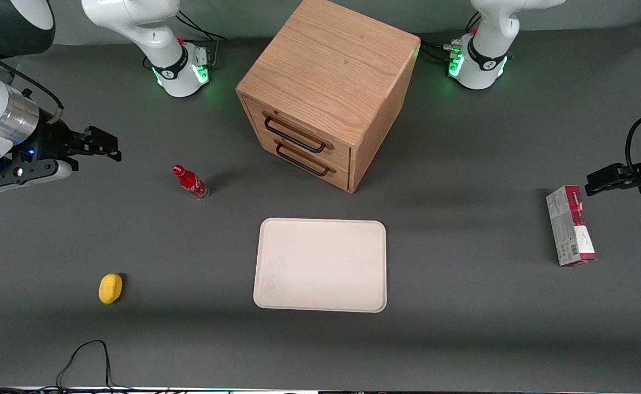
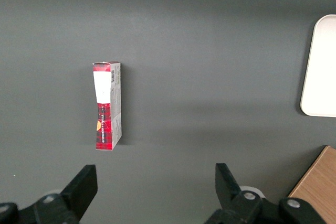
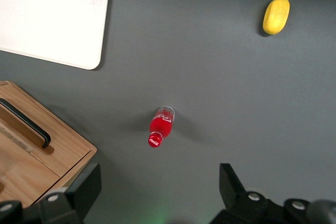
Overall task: Open upper drawer
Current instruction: 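Move the right gripper toward the upper drawer's black handle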
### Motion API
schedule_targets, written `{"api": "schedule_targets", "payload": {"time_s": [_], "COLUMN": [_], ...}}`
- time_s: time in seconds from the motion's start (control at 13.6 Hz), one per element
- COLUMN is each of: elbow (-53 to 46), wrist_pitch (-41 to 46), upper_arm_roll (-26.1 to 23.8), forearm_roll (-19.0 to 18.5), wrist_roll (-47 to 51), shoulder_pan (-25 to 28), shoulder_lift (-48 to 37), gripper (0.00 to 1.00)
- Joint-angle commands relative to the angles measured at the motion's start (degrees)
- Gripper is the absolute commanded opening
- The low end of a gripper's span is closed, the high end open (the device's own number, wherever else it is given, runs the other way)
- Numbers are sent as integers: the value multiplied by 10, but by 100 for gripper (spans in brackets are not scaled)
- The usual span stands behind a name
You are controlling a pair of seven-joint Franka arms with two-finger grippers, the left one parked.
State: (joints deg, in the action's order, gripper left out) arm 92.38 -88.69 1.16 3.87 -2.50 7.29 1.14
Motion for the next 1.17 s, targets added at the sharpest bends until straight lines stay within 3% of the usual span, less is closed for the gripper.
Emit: {"api": "schedule_targets", "payload": {"time_s": [0.0, 0.44, 0.88, 1.1], "elbow": [-21, -26, -32, -68], "wrist_pitch": [15, 22, 22, 22], "upper_arm_roll": [0, -6, -9, -10], "forearm_roll": [-11, -9, 8, 27], "wrist_roll": [16, 11, 9, -13], "shoulder_pan": [3, 9, 70, 137], "shoulder_lift": [12, 25, 39, 87], "gripper": [100, 100, 100, 100]}}
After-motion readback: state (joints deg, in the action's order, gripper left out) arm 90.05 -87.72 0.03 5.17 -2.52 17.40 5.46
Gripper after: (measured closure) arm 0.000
